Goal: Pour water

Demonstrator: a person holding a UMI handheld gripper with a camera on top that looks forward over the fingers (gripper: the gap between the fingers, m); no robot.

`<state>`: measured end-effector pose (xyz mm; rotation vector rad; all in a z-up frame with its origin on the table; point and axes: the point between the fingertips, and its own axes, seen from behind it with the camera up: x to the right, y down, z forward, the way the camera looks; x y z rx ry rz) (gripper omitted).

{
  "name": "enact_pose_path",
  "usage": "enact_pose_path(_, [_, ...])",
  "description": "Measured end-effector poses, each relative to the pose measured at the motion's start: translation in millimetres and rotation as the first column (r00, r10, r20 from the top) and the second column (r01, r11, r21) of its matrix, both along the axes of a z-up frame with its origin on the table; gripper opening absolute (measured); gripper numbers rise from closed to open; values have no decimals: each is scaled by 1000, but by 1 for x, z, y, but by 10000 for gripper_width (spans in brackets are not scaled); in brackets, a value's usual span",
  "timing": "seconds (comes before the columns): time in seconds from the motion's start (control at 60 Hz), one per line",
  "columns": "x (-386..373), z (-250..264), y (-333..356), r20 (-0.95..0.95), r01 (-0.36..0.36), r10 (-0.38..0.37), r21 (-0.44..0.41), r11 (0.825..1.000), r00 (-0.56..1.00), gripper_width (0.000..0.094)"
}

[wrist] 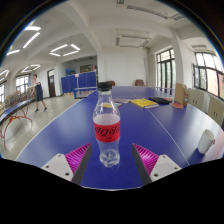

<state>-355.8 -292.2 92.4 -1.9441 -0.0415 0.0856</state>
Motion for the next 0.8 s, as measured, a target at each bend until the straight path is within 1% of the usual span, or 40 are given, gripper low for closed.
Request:
enact_pose_path(0.017, [0, -8, 16, 1, -1, 1, 12, 1000, 1000, 835])
enact_pose_path(0.033, [-4, -1, 16, 5, 0, 0, 15, 1000, 1000, 831])
enact_pose_path(0.117, [-6, -4, 44, 17, 15, -16, 41, 999, 1000, 827])
enact_pose_path(0.15, [-7, -7, 52, 15, 14, -15, 49, 999, 1000, 816])
enact_pose_path(0.167, [-8, -18, 67, 16, 16, -16, 57, 998, 1000, 803])
enact_pose_path(0.183, [-7, -15, 65, 18, 17, -18, 57, 998, 1000, 787])
enact_pose_path(0.217, [-9, -17, 71, 25, 12, -13, 72, 997, 1000, 753])
enact_pose_path(0.25, [-11, -18, 75, 29, 6, -9, 89, 996, 1000, 692])
enact_pose_path(0.283, [-11, -17, 78, 33, 5, -8, 101, 995, 999, 609])
enact_pose_path(0.317, [-13, -18, 87, 35, 3, -7, 120, 993, 999, 497])
enact_pose_path(0.35, [-9, -16, 85, 41, 13, -18, 131, 991, 999, 489])
enact_pose_path(0.517, [-10, -14, 85, 33, 8, -13, 143, 990, 999, 326])
enact_pose_path(0.567, [-10, -12, 85, 23, 4, -7, 151, 988, 1000, 297])
enact_pose_path(0.65, [-14, -6, 86, 0, -20, 20, 162, 987, 1000, 295])
enact_pose_path(0.733, [-15, 32, 77, -72, -32, 47, 202, 979, 996, 296])
enact_pose_path(0.8, [-5, 77, 65, -173, -31, 76, 248, 968, 982, 296])
